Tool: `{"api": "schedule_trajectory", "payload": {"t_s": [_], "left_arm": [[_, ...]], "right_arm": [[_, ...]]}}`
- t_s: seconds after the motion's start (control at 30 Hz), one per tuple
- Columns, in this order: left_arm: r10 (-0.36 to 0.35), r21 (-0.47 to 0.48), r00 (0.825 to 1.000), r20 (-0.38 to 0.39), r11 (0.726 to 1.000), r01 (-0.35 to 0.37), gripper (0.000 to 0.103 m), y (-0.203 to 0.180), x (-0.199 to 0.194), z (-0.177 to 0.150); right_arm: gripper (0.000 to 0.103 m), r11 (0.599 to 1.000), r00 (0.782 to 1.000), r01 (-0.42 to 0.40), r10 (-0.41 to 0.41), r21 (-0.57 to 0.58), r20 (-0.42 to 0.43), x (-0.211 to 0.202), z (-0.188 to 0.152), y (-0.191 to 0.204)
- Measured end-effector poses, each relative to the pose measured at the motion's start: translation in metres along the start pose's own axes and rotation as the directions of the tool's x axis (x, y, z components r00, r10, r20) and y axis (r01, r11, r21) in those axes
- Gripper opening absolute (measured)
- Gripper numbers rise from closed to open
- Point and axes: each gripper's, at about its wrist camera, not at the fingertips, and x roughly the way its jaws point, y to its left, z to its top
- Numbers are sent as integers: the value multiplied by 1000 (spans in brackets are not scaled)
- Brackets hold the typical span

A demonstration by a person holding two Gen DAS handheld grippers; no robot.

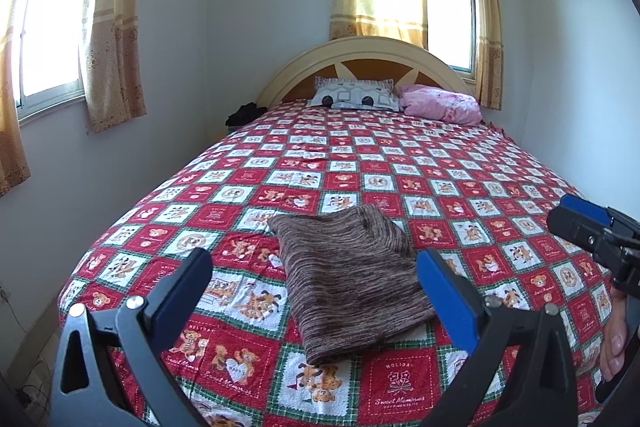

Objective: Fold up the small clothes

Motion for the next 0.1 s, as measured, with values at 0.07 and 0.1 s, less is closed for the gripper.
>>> {"api": "schedule_trajectory", "payload": {"t_s": [0.07, 0.1], "left_arm": [[-1, 5, 1000, 5, 1000, 1, 103, 0, 1, 0], [-6, 9, 1000, 7, 1000, 6, 103, -1, 1, 0]], "right_arm": [[70, 1000, 1000, 0, 0, 0, -2, 0, -2, 0], [70, 1000, 1000, 0, 0, 1, -2, 0, -2, 0]]}}
